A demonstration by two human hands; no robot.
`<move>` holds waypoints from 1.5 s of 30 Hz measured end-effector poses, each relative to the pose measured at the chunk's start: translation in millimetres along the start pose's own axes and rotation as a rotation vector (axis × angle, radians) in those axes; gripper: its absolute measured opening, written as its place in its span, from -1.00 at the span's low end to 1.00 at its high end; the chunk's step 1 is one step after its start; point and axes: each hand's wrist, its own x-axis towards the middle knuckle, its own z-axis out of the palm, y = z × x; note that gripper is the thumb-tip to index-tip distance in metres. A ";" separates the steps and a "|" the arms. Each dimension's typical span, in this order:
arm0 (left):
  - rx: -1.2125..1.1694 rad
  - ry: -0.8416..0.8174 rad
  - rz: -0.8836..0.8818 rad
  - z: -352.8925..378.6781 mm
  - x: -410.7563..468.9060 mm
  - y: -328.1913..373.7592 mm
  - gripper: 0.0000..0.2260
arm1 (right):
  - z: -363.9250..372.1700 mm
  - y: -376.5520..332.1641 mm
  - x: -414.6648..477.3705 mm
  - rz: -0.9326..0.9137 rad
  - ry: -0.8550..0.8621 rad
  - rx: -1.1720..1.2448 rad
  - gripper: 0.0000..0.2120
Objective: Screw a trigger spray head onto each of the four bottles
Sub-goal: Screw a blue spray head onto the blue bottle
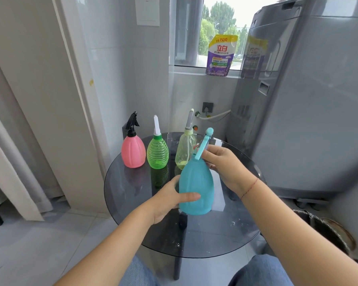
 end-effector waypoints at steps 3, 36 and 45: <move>-0.226 -0.288 -0.032 -5.4 -3.2 2.2 -0.41 | -6.2 -1.9 -1.7 0.032 -0.148 0.150 -0.76; 0.224 0.417 0.100 43.6 10.6 -6.9 -0.28 | 11.5 23.3 -0.3 0.027 0.181 0.056 -0.60; 0.091 0.305 0.113 30.4 13.8 -11.4 -0.30 | -7.2 26.2 -0.8 0.036 0.064 0.262 -0.87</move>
